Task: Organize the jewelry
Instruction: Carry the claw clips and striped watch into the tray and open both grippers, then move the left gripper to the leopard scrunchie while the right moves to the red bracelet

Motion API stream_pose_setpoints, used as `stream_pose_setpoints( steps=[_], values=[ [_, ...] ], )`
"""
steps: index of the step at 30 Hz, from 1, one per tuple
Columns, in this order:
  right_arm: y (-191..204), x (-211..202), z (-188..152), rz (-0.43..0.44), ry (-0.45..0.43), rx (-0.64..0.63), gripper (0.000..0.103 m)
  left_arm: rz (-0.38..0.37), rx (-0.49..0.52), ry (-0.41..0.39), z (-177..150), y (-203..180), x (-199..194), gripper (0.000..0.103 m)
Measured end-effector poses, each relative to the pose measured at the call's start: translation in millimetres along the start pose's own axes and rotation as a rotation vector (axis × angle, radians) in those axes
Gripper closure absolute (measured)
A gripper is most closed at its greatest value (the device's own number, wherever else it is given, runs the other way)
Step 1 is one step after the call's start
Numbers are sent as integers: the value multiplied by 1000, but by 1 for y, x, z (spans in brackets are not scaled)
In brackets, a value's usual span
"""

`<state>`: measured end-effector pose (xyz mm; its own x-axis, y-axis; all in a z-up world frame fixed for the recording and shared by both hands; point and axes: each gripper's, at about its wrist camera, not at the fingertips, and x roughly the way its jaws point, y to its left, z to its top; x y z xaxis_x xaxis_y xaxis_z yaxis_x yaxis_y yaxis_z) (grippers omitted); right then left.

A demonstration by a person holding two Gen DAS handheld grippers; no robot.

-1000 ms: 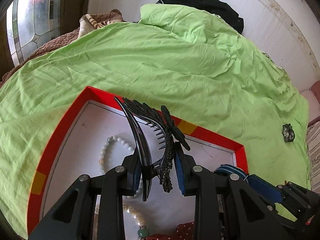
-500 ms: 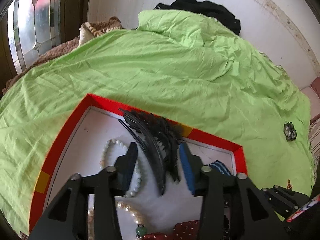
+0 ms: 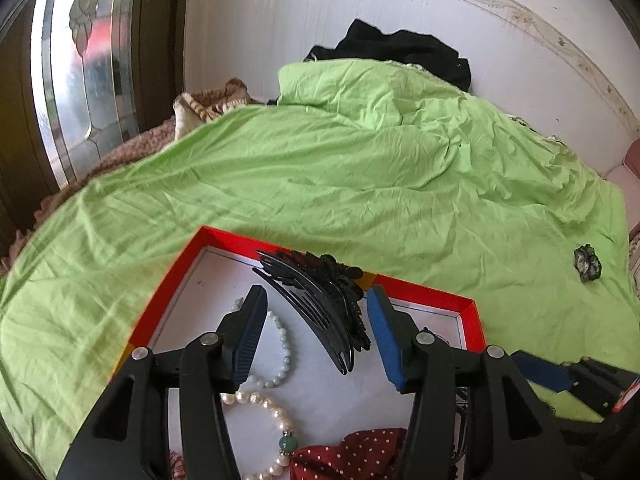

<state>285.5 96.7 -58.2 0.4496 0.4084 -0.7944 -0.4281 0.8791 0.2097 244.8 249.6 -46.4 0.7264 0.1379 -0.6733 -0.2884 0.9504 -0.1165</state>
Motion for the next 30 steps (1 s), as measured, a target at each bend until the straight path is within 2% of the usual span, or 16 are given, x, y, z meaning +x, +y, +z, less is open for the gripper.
stream_pose_setpoints(
  steps=[3, 15, 22, 30],
  values=[
    [-9, -12, -2, -4, -15, 15, 51, 21, 24, -33, -2, -6, -11, 44],
    [-62, -60, -25, -59, -53, 75, 49, 48, 163, -92, -23, -46, -43, 37],
    [-117, -90, -47, -132, -70, 128, 46, 44, 240, -110, -38, -76, -57, 35],
    [-191, -120, -83, -210, -78, 244, 46, -4, 293, -96, -52, -107, -67, 34]
  ],
)
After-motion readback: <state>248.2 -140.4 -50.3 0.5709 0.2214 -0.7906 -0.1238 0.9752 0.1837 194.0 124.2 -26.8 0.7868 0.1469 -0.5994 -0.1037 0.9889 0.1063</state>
